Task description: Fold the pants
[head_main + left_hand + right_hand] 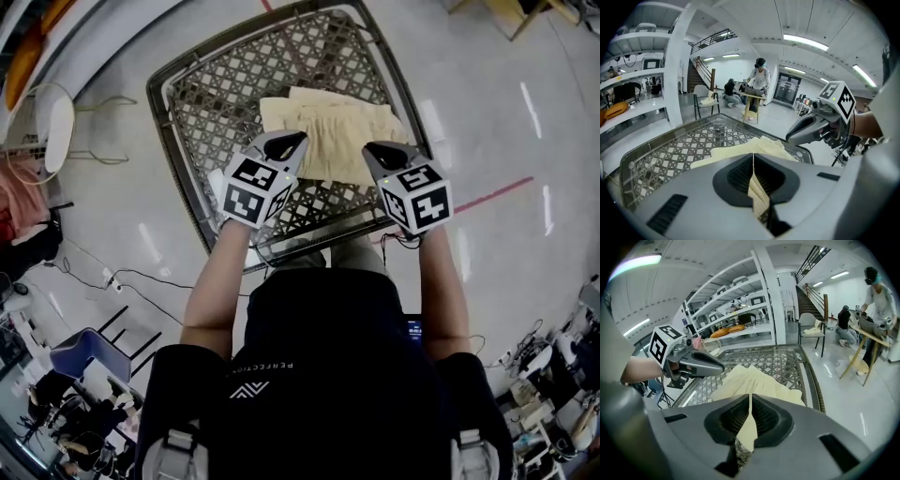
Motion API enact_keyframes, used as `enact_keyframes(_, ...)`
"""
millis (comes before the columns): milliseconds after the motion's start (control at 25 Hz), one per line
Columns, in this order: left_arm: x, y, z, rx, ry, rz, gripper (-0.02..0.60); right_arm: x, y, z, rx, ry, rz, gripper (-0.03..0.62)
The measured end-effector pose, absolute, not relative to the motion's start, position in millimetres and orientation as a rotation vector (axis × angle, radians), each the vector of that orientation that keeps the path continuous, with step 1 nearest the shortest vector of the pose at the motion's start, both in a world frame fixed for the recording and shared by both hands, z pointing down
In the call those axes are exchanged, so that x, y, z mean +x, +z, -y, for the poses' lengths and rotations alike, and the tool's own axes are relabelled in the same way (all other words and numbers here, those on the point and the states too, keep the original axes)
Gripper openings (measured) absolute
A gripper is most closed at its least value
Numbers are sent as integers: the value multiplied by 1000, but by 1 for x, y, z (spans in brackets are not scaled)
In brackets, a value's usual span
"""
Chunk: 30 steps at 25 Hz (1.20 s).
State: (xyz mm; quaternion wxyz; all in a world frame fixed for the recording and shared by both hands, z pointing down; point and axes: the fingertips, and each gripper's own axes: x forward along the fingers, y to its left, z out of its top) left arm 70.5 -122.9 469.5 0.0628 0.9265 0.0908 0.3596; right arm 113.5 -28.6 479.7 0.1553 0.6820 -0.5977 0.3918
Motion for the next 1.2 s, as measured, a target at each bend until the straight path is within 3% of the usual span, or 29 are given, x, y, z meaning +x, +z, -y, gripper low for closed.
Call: enact_keyframes(1200, -40, 464, 44, 2736, 1129, -377, 14, 3, 462, -27, 2247, 1149, 1539, 35)
